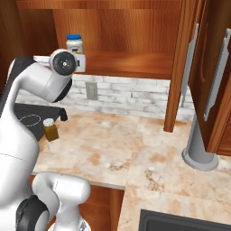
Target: Collect the turmeric, mayonnaise, and shaker from the cabinet and place them next to the stove.
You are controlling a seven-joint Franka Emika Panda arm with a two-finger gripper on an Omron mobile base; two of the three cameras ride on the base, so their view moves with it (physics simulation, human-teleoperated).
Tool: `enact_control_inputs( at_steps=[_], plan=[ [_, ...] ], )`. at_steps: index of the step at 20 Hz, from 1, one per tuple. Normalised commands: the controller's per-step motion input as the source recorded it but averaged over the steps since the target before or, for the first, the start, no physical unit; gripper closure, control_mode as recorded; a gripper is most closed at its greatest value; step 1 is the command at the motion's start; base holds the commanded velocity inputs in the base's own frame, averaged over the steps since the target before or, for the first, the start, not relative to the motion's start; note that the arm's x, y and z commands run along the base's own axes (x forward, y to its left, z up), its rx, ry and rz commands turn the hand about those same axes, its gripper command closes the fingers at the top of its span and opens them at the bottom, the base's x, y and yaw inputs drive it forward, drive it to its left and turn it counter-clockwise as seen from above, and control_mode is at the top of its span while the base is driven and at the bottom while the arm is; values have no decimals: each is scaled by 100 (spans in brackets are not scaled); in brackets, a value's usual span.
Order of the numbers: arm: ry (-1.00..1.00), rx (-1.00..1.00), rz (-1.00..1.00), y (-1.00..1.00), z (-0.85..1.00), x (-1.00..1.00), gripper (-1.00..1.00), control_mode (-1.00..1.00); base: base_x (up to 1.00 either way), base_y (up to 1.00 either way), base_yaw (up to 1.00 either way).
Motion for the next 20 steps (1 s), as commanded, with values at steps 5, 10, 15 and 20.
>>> enact_control_inputs(
  at_steps=[5,10,15,20],
  plan=[
    [5,0,-6,-1,11,8,-100,-100,0,0,0],
    [0,-2,0,6,-1,11,-100,-100,0,0,0],
    [-1,-1,0,4,-1,17,-100,-100,0,0,0],
    [-5,0,0,-8,0,23,-100,-100,0,0,0]
  ],
)
